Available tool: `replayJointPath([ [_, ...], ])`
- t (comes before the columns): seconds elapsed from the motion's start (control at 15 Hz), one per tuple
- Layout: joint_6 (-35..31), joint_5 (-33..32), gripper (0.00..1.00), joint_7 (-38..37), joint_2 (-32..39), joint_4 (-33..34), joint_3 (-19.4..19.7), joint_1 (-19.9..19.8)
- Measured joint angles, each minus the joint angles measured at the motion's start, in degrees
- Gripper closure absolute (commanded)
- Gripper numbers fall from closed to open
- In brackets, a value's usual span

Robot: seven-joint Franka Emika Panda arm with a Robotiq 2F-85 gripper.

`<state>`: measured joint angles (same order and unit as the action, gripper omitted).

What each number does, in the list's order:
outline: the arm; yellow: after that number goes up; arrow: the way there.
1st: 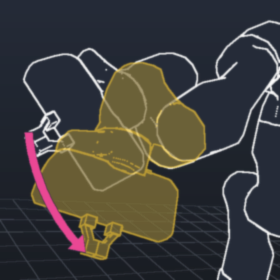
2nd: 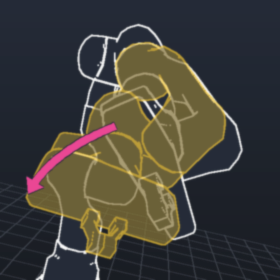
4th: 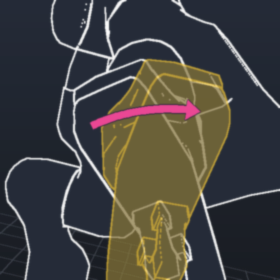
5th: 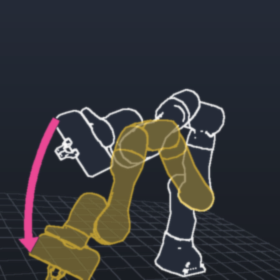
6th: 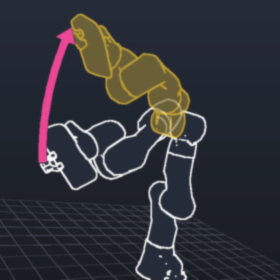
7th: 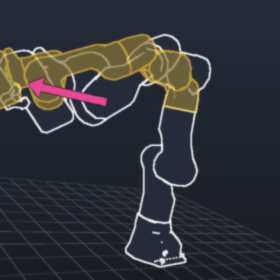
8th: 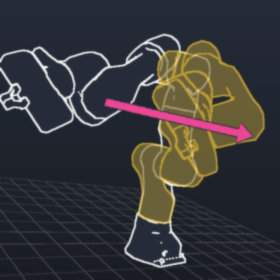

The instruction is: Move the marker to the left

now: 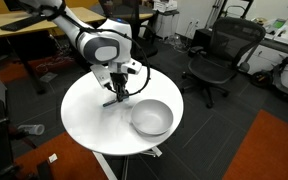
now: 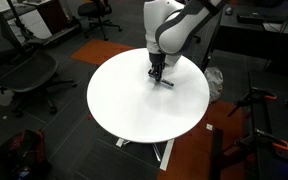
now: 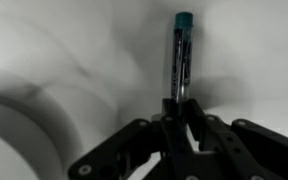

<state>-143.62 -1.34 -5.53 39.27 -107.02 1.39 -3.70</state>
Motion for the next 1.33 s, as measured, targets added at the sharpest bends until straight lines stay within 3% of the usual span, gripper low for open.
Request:
replayJointPath([
  [0.4,2.02,-3.13,0.95,4.90,-5.72,0.19,-0.34,2.91],
  [0.8,6.85,-5.02,0.95,18.44,-9.90,0.68,-4.23,4.13],
  [1.33,12.00,-5.18,0.95,38.23,-9.25,3.14,-8.65,4.13],
])
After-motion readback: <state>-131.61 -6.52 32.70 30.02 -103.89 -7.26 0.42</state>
